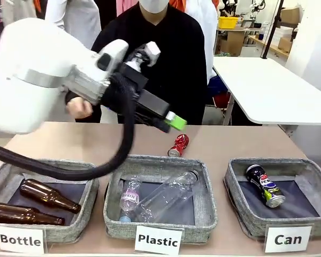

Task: Sort the can waste into the basket.
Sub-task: Pick up the can waste from the table and place it in the right Fabric basket.

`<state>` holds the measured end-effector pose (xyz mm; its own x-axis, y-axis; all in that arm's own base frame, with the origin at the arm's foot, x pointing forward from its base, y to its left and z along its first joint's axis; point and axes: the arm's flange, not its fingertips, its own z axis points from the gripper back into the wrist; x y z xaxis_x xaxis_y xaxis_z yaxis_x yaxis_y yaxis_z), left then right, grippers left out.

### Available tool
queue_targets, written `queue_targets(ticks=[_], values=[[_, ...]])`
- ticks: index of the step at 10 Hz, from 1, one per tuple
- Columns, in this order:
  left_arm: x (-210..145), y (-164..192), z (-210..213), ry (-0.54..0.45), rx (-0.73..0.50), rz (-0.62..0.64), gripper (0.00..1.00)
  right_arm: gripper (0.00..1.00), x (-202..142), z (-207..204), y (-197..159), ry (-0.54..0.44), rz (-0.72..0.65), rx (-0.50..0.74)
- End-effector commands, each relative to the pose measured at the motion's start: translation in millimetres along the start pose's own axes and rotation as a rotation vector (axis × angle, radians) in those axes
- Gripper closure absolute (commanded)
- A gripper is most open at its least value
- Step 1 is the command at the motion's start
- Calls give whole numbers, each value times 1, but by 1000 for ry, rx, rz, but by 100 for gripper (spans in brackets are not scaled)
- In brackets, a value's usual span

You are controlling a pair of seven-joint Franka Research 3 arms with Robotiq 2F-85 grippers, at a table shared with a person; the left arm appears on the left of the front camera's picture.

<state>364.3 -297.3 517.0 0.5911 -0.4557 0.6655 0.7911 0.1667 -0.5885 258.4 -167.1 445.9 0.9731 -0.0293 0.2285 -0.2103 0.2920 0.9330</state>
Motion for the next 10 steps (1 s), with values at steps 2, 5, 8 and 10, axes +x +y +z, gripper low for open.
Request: queue_targets(ticks=[2,5,8,10], values=[[-58,21,114,-222,41,130,0,0,25,-50,14,82,-54,122],[-133,50,205,-456,32,278,0,0,47,-118,25,133,-124,258],[-221,91,244,-589,-7,433,0,0,67,-149,26,30,-193,239],[-258,107,248,-622,2,455,0,0,76,-148,19,-113,-212,152]])
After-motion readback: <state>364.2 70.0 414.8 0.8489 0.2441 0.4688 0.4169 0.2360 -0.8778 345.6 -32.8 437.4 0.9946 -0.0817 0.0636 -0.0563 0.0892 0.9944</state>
